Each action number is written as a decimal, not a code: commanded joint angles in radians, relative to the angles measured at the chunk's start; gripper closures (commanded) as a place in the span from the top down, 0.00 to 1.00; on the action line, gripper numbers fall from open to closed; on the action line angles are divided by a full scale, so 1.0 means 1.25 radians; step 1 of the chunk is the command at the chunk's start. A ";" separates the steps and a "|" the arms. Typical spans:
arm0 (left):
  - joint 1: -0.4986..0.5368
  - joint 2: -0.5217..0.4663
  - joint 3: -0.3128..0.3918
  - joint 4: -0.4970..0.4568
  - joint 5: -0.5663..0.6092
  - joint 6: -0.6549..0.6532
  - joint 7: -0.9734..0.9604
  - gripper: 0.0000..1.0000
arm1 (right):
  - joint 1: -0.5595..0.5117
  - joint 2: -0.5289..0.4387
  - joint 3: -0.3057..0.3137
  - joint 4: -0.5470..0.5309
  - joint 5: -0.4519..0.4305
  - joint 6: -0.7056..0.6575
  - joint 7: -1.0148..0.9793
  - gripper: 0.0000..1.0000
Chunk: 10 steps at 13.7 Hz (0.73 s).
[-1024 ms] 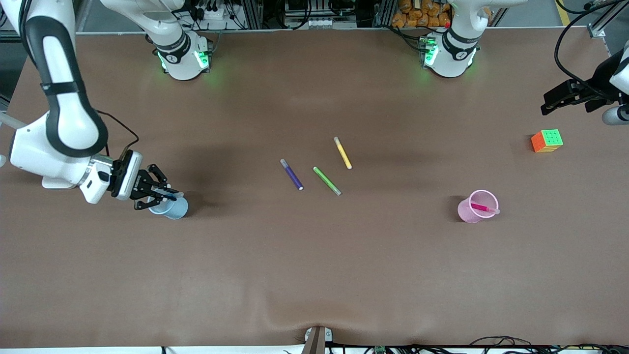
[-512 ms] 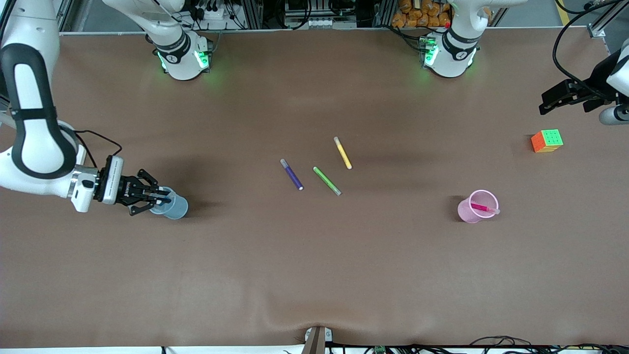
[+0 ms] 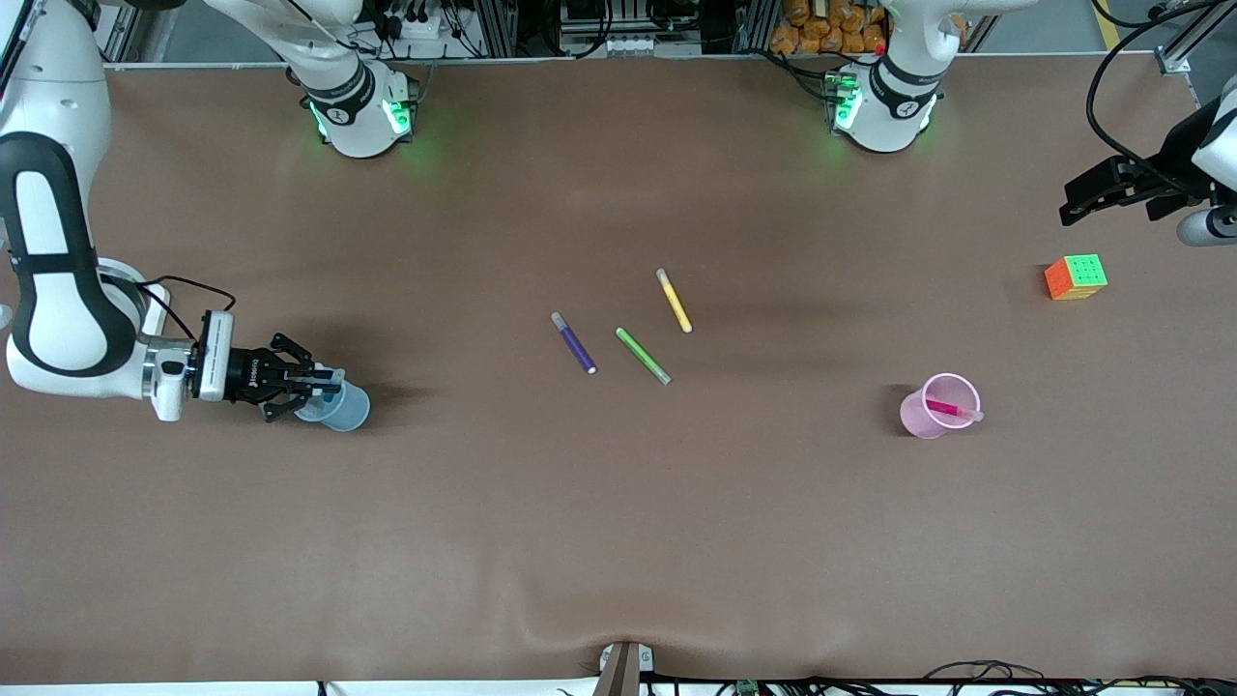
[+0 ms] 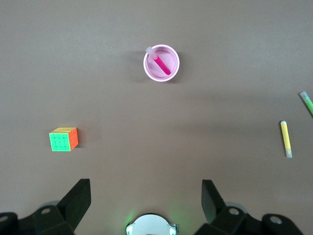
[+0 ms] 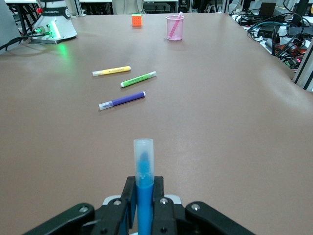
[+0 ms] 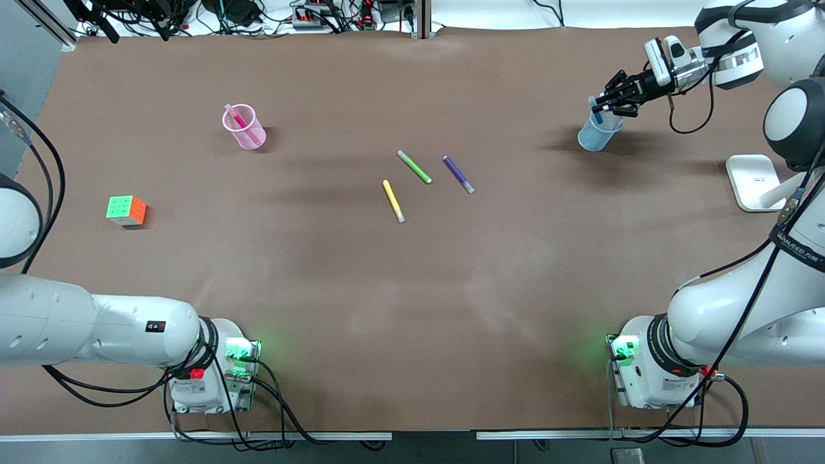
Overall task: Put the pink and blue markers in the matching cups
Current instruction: 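Lower the blue marker into the blue cup with the right gripper, then open the right gripper and release the blue marker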
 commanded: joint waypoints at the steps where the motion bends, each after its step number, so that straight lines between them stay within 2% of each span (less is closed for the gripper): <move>1: 0.005 -0.014 -0.001 0.001 -0.013 -0.008 0.016 1.00 | -0.042 0.021 0.012 0.020 0.014 -0.029 -0.016 0.00; 2: 0.005 -0.010 -0.001 0.001 -0.013 -0.006 0.016 1.00 | -0.048 0.021 0.011 0.020 0.014 -0.030 -0.028 0.00; 3: 0.005 -0.009 -0.001 0.001 -0.013 -0.006 0.016 1.00 | -0.053 0.021 0.012 0.021 0.014 -0.030 -0.034 0.45; 4: 0.005 -0.010 -0.001 0.001 -0.013 -0.006 0.016 1.00 | -0.054 0.023 0.011 0.026 0.014 -0.034 -0.036 0.99; 8: 0.005 -0.008 -0.001 -0.002 -0.013 -0.006 0.016 1.00 | -0.059 0.018 0.010 0.060 0.005 -0.080 -0.012 1.00; 10: 0.005 -0.008 -0.001 -0.002 -0.013 -0.006 0.016 1.00 | -0.054 0.003 0.009 0.069 -0.014 -0.078 0.065 1.00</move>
